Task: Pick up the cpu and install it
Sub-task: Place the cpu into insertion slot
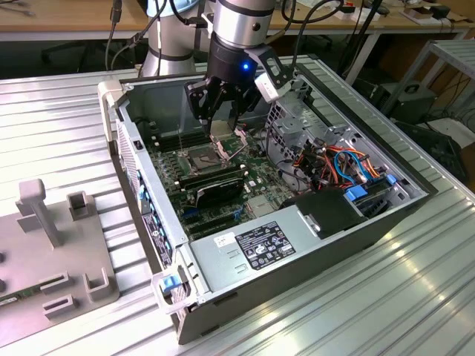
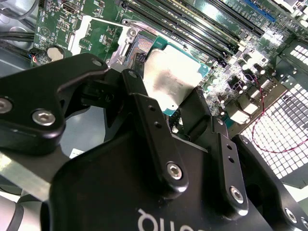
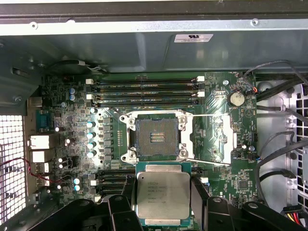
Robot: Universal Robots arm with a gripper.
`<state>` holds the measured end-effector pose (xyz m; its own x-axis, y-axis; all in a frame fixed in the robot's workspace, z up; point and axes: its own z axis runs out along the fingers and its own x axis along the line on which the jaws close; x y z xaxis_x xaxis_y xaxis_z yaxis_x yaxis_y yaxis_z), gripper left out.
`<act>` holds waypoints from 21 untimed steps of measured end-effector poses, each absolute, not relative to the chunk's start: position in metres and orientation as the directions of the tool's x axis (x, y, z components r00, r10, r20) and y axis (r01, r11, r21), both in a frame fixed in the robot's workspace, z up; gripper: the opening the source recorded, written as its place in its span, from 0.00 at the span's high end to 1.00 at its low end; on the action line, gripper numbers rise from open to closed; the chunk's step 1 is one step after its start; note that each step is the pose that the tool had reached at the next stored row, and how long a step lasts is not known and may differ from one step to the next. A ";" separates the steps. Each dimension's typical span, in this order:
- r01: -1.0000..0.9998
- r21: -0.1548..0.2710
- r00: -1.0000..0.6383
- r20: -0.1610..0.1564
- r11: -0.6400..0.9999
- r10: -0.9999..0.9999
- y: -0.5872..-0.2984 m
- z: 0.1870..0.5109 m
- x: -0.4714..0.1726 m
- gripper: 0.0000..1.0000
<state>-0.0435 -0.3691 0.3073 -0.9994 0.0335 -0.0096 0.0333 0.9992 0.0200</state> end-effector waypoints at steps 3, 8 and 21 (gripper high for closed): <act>0.033 0.020 -0.999 -0.010 0.999 0.033 -0.369 0.307 -0.043 0.45; 0.035 0.020 -0.999 -0.010 0.999 0.035 -0.369 0.307 -0.043 0.45; 0.277 0.020 -0.961 -0.010 0.961 0.277 -0.369 0.305 -0.043 0.45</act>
<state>-0.0435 -0.3691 0.3049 -0.9609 0.2768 -0.0096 0.2766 0.9608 0.0200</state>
